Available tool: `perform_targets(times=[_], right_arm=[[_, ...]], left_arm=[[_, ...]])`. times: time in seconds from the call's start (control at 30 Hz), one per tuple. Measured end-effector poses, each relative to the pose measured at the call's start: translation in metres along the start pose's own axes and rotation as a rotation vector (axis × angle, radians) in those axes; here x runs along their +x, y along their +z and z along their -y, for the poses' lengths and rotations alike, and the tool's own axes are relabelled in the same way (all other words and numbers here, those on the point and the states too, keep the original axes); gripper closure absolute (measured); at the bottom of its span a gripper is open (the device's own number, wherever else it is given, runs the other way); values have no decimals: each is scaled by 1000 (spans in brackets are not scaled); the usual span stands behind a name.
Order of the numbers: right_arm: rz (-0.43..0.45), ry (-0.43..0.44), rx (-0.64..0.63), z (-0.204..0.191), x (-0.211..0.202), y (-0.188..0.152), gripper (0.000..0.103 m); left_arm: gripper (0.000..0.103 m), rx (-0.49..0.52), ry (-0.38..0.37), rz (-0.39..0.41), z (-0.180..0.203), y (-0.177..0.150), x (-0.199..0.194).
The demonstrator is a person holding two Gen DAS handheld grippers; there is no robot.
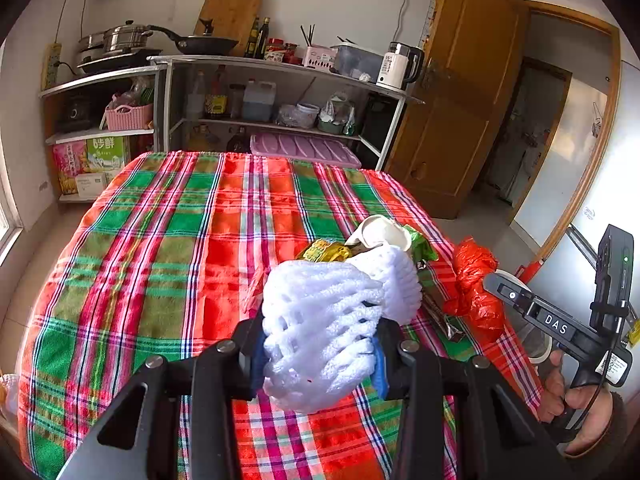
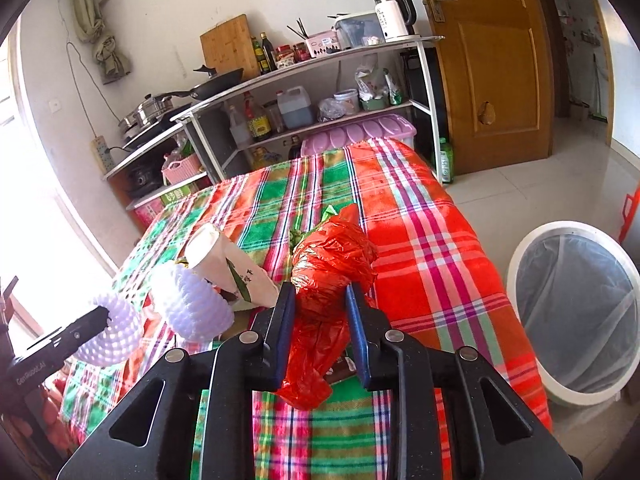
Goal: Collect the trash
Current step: 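Carry both items to the white bin and release them inside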
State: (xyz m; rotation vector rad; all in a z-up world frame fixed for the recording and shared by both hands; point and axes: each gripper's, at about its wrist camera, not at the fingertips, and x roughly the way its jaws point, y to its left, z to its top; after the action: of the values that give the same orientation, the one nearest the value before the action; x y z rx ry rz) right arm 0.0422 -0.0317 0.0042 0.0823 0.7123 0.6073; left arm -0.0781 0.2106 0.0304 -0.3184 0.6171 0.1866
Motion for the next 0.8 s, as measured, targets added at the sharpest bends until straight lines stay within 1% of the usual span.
perform_targets(times=[0.17,0.33,0.5,0.57,0.67,0.73,0.8], right_arm=[[38,0,6,9,-21,1,76],[85,-22,24,23,-48,5,76],[125,-78,42,42,-73,8,77],[140,-106,55,53,-82,9,76],[155,-153,71,70,-94,9,76],[161,-181,91,83,-102,9,76],[167,-214,113,97,-109,8,76]], left_arm=[[61,31,-32,13,20,8,-2],[61,95,-81,23,52,17,4],[61,140,-153,9,90,21,19],[61,170,-184,6,109,23,25],[61,196,-251,-15,138,26,35],[61,227,-282,-15,159,28,41],[61,252,-312,-32,181,27,48]])
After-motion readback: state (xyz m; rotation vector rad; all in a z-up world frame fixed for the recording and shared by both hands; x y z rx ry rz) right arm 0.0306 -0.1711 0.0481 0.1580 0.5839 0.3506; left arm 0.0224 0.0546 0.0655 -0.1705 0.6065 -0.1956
